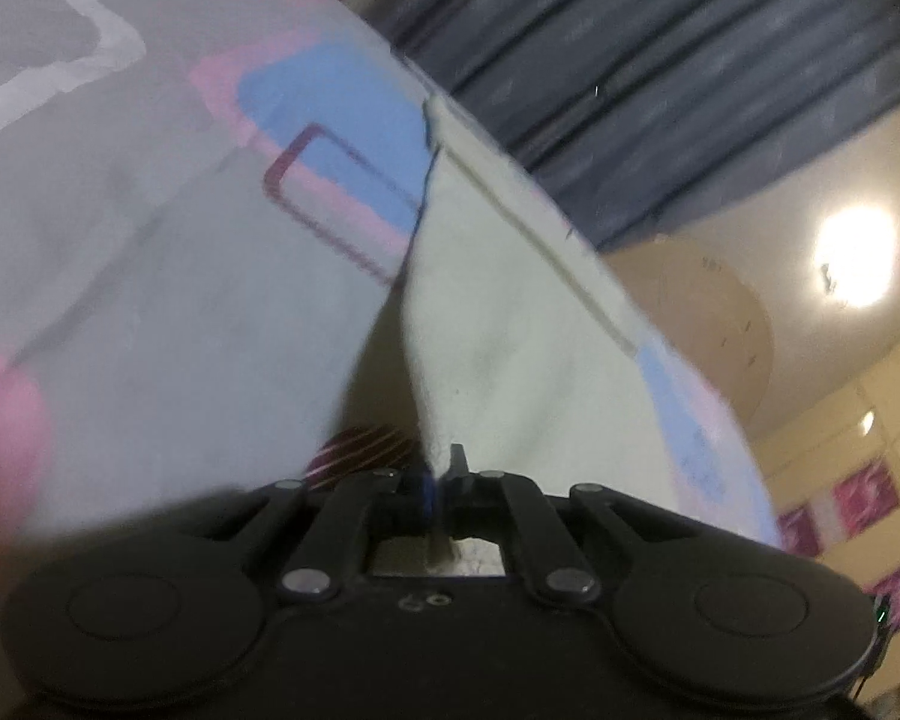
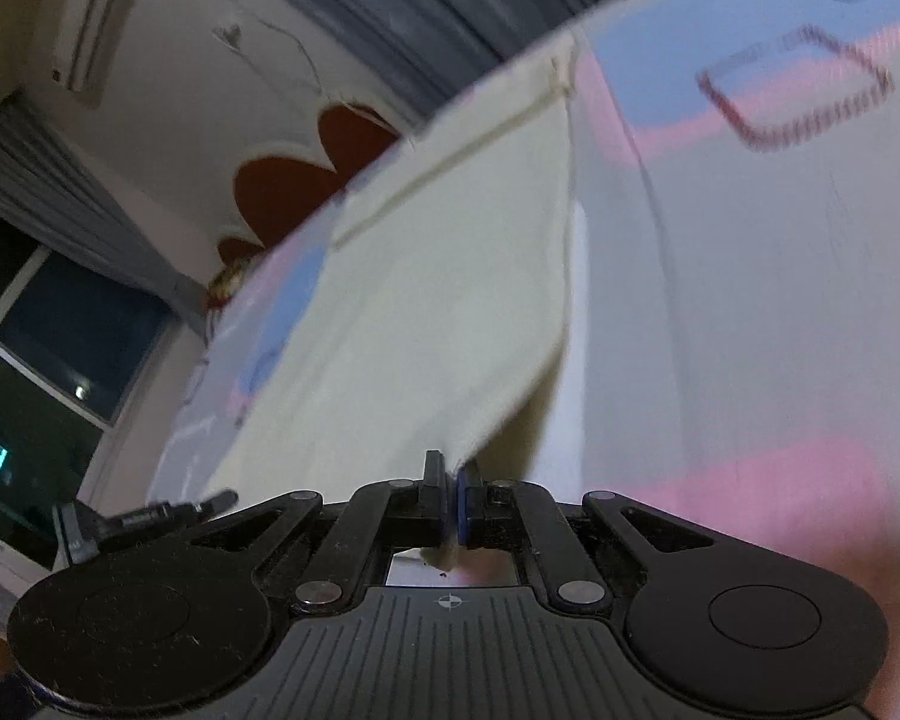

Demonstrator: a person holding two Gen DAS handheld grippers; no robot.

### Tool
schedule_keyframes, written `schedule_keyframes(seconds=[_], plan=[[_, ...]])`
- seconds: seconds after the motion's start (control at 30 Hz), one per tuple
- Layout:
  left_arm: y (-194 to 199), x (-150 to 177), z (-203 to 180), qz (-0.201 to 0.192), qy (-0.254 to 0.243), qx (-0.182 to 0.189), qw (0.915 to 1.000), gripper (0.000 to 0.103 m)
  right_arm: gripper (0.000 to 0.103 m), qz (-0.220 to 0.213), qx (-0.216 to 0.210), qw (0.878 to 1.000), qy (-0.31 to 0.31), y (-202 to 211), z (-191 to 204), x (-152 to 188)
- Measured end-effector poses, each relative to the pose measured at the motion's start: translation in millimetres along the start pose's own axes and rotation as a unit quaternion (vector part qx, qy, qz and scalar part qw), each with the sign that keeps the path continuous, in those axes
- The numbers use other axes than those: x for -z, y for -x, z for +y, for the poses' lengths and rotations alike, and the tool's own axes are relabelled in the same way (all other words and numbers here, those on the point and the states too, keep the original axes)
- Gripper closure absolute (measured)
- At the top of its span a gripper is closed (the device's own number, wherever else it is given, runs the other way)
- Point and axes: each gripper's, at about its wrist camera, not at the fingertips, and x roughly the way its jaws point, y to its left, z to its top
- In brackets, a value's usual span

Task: Fold small clothes
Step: 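Carry the hem with both grippers over the sweater toward the collar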

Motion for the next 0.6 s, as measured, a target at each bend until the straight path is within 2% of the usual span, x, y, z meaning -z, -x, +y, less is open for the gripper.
schedule_keyframes(seconds=[0.1, 0.2, 0.37, 0.5, 0.6], plan=[[-2.0, -17.8, -18.3, -0.023, 0.01, 0.033, 0.9992, 0.1, 0.101, -0.023, -0.002, 0.999, 0.021, 3.7, 18.0, -21.4], [-8.9, -50.6, -41.7, -0.056, 0.023, 0.061, 0.9963, 0.1, 0.101, -0.036, 0.017, 0.998, 0.053, 0.7, 43.3, -52.9], [-45.8, -114.0, -76.8, -0.089, 0.03, 0.084, 0.9921, 0.1, 0.101, -0.071, 0.037, 0.995, 0.05, -11.0, 66.0, -137.3], [-100.9, -164.2, -97.9, -0.086, 0.012, 0.06, 0.9945, 0.1, 0.101, -0.08, 0.057, 0.995, 0.036, -38.9, 67.9, -209.1], [-147.5, -197.4, -102.5, -0.07, 0.005, 0.032, 0.997, 0.1, 0.101, -0.074, 0.076, 0.994, 0.013, -74.8, 49.3, -254.3]])
